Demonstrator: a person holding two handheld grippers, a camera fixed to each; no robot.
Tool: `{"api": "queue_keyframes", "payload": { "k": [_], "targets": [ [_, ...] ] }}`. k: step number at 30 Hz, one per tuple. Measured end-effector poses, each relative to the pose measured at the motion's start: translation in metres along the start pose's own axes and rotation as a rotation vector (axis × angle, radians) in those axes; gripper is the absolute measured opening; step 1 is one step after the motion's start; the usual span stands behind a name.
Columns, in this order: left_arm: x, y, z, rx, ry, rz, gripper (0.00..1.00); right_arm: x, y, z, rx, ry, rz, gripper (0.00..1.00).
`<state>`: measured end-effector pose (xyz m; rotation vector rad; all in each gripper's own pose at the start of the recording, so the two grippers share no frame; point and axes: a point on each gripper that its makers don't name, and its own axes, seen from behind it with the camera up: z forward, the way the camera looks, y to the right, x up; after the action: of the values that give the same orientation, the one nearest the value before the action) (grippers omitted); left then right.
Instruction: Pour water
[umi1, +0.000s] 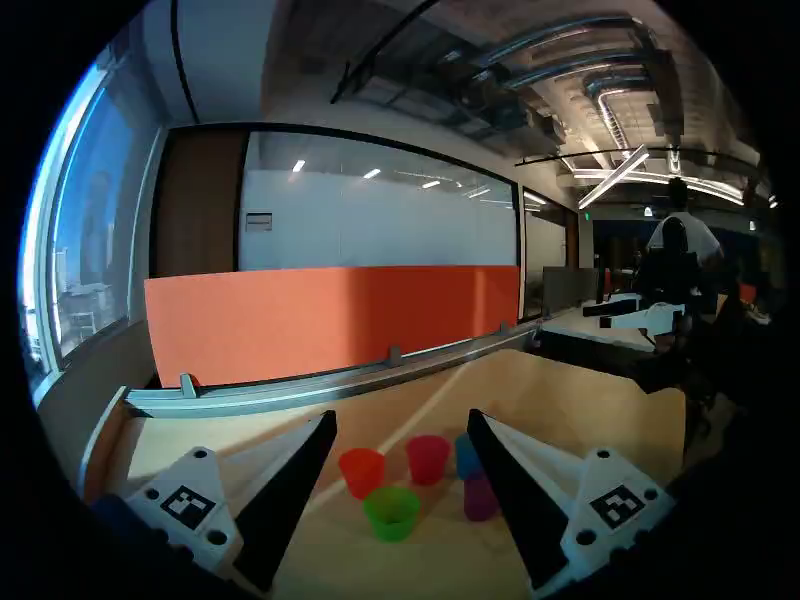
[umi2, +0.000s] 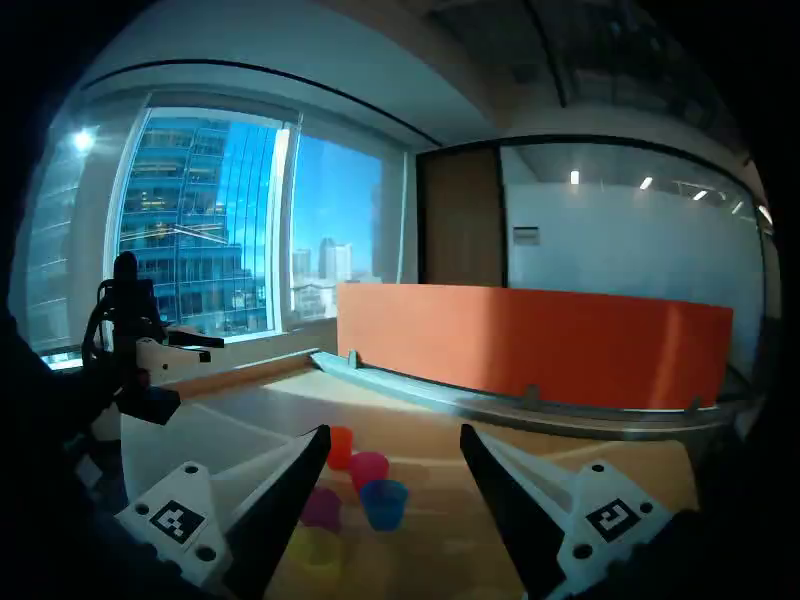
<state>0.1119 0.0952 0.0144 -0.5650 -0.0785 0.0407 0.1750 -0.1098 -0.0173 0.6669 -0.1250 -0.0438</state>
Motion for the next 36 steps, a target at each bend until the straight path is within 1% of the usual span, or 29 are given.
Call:
{"api": "queue_keyframes", "payload": {
  "k": [5,8,15,21,30,36],
  "targets": [
    [-0.014,-0.005,0.003,0.000,-0.040,0.023,0.97,-0.011,0.002,0.006,0.018,-0.044,-0.013,1.00],
    [-0.023,-0.006,0.004,-0.004,-0.061,0.028,0.97,-0.018,0.002,0.010,0.026,-0.070,-0.029,1.00],
    [-0.041,-0.005,0.009,-0.032,-0.100,0.033,0.98,-0.033,0.000,0.017,0.053,-0.118,-0.051,1.00],
    [-0.058,-0.006,0.012,-0.044,-0.139,0.044,0.98,-0.050,0.000,0.023,0.076,-0.161,-0.060,1.00],
    [-0.089,-0.002,0.019,-0.069,-0.200,0.030,0.97,-0.081,0.001,0.033,0.104,-0.228,-0.088,1.00],
    [-0.114,-0.003,0.027,-0.074,-0.247,0.021,0.98,-0.101,0.004,0.041,0.114,-0.266,-0.101,1.00]
  ]
}}
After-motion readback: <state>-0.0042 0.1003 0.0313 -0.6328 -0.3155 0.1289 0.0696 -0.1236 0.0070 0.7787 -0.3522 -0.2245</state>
